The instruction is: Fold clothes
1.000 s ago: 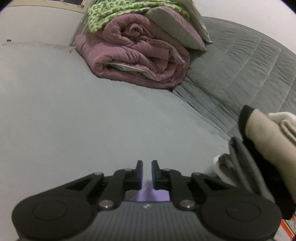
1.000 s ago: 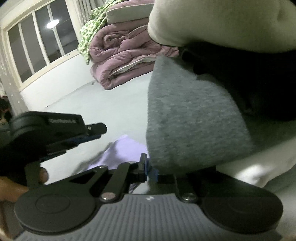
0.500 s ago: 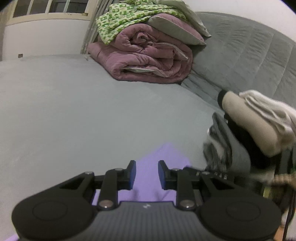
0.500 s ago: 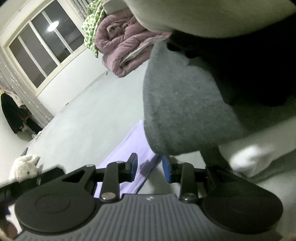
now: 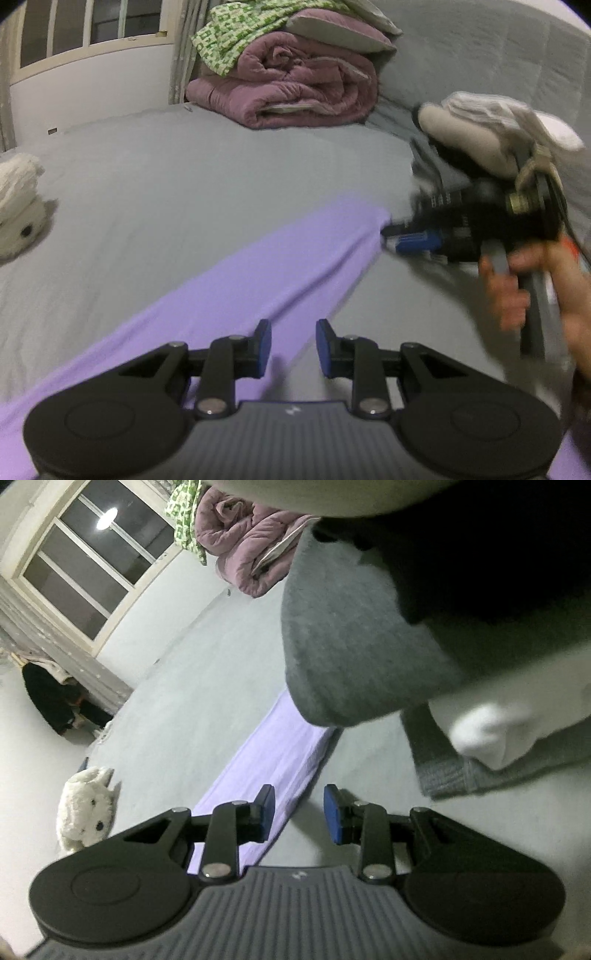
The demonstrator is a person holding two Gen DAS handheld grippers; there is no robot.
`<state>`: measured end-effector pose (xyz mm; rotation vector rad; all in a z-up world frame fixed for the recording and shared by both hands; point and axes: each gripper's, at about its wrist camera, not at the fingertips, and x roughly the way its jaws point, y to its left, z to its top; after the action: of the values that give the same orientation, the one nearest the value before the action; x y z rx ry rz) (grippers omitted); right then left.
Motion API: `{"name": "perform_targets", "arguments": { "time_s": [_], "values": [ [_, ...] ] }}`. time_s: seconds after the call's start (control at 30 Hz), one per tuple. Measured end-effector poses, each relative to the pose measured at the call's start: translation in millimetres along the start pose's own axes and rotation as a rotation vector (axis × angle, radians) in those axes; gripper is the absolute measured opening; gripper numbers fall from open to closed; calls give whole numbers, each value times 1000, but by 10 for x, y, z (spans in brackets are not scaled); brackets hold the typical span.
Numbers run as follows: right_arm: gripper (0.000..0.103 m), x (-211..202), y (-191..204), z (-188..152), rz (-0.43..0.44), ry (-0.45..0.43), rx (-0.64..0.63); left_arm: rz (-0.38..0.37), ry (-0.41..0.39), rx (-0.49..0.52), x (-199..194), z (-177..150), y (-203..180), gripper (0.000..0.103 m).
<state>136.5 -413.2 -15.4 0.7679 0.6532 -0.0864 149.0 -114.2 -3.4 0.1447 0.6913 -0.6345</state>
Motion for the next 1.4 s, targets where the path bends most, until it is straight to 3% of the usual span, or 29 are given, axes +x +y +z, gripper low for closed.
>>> {"name": "perform_targets", "arguments": {
  "time_s": [0.23, 0.47, 0.57, 0.6, 0.63, 0.67, 0.83, 0.97, 1.03, 1.1, 1.17, 1.3, 1.4],
  "values": [
    [31, -40, -104, 2, 60, 3, 20, 56, 16, 57, -129, -345, 11, 27],
    [30, 11, -92, -7, 71, -20, 15, 97, -3, 59, -140, -419, 124, 27],
    [30, 48, -45, -35, 58, -40, -13, 89, 1, 58, -139, -432, 131, 16],
    [23, 37, -47, -60, 47, -45, -27, 87, 2, 57, -142, -432, 124, 0],
    [8, 45, -25, -66, 26, -47, -48, 84, 2, 54, -154, -426, 120, 0],
    [3, 51, -5, -70, 5, -50, -68, 81, 2, 50, -165, -419, 117, 0],
    [0, -27, 12, -42, -42, -79, -94, 18, -5, 59, -331, -419, 73, 0],
    [0, -32, -37, -73, -74, -74, -114, -14, 45, 78, -308, -487, 61, 0],
    [2, -40, -98, -97, -59, -73, -99, -10, 48, 95, -299, -504, 44, 0],
    [14, -66, -158, -121, -29, -85, -72, -12, 41, 92, -322, -488, 45, 2],
    [18, -74, -190, -127, -14, -95, -59, -12, 31, 95, -348, -478, 46, 4],
    [35, -37, -178, -135, -6, -121, -54, 22, 17, 122, -413, -527, 32, 16],
    [36, 36, -97, -138, -32, -146, -79, 55, 23, 147, -446, -605, 39, 17]
  ]
}}
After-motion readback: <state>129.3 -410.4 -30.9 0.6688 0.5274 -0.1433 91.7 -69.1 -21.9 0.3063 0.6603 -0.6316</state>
